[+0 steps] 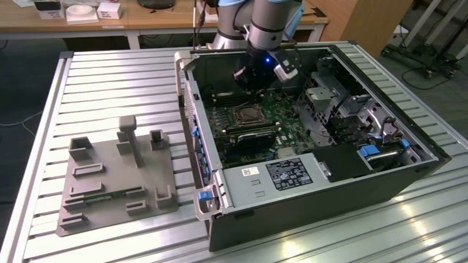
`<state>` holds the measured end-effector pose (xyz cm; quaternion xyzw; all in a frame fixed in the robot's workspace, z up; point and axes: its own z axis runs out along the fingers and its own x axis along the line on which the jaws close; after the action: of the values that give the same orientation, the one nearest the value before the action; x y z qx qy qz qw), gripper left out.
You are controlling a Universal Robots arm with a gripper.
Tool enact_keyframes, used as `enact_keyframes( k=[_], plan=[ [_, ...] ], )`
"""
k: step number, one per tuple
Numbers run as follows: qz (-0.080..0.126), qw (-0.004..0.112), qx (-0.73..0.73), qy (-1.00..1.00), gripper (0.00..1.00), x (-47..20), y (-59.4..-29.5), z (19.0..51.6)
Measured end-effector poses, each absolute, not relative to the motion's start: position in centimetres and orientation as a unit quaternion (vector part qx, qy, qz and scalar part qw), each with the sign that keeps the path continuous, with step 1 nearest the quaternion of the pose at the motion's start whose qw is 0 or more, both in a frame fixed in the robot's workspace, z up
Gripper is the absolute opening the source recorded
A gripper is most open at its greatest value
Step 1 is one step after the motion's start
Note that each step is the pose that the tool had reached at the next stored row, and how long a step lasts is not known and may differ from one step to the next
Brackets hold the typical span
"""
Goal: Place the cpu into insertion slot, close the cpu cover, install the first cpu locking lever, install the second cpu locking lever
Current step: 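Install the first cpu locking lever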
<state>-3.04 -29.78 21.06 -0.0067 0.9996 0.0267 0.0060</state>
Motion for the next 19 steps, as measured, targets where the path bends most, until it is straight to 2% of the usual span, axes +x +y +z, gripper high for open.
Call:
enact_keyframes(
  k=[19],
  plan=[
    [0.026,0.006,-0.006,1.000,0.10,-3.30,-29.77,20.31]
  ],
)
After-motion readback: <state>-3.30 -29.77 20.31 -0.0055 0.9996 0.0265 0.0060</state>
